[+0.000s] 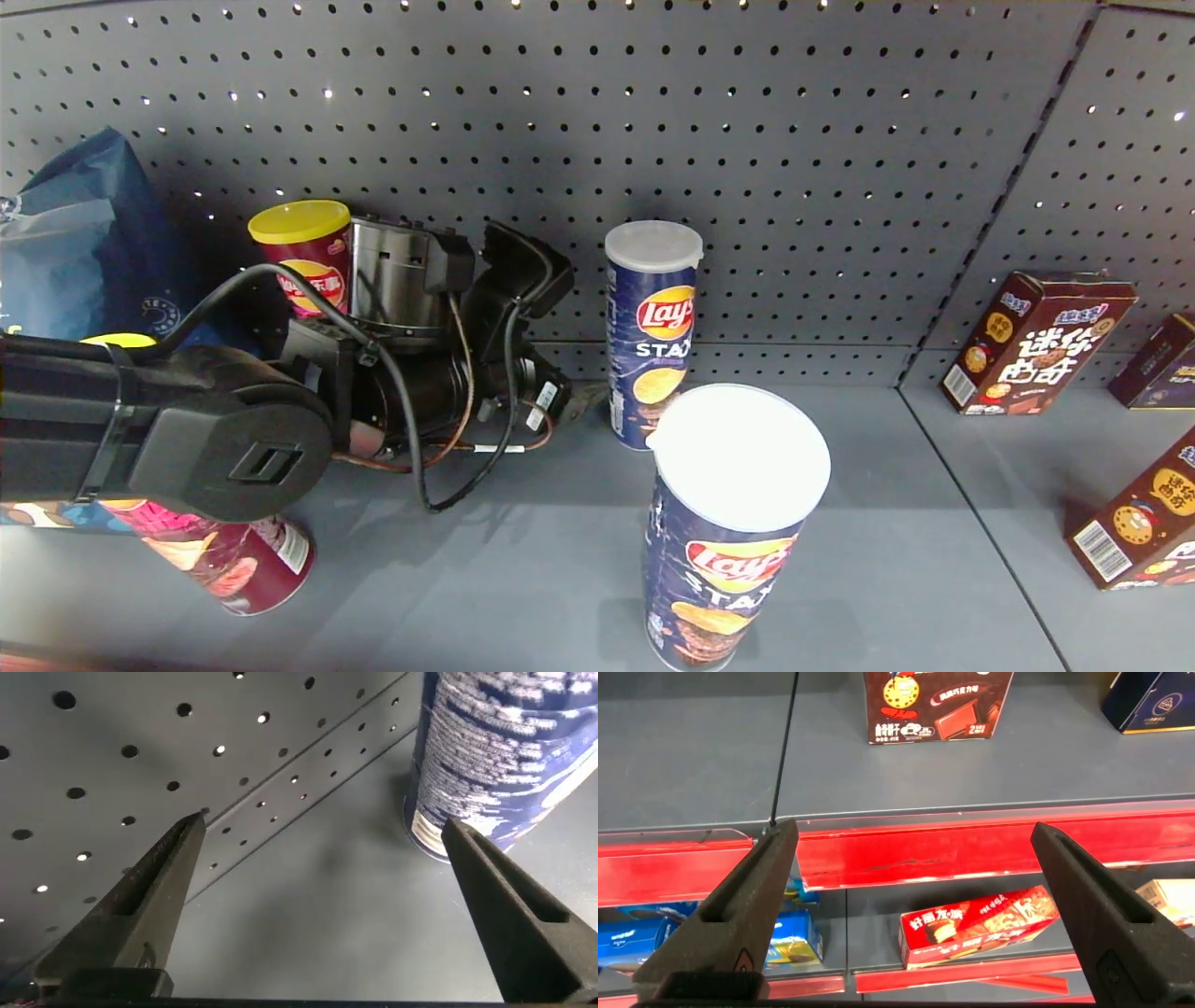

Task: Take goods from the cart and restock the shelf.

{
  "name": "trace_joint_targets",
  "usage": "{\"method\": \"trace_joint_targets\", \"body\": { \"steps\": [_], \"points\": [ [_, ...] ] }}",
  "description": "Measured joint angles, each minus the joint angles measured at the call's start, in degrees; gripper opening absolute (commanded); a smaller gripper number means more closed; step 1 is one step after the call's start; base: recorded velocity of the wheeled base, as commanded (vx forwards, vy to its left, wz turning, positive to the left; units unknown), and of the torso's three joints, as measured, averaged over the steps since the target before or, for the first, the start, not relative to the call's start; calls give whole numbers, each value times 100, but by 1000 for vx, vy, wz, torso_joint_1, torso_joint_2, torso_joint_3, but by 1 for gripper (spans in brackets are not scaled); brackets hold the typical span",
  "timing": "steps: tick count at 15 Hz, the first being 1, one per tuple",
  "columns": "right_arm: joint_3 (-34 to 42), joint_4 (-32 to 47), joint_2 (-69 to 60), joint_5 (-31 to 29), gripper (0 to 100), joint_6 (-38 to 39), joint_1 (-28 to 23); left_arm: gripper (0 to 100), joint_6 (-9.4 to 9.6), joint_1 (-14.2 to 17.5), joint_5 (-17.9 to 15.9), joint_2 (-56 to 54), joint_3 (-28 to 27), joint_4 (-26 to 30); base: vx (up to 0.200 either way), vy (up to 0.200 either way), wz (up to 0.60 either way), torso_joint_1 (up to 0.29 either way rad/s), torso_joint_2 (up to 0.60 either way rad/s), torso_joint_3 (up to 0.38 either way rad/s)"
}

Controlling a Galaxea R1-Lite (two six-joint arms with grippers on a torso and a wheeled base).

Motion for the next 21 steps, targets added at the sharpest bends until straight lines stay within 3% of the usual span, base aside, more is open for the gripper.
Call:
{"method": "trace_joint_targets", "body": {
  "steps": [11,21],
  "points": [
    [0,2,0,0,100,0,0,100,2,-289,-46,-205,140,5,0,0,0,0,0,0],
    [0,0,0,0,100,0,0,100,-5,-218,-18,22,5,-13,0,0,0,0,0,0]
  ]
}}
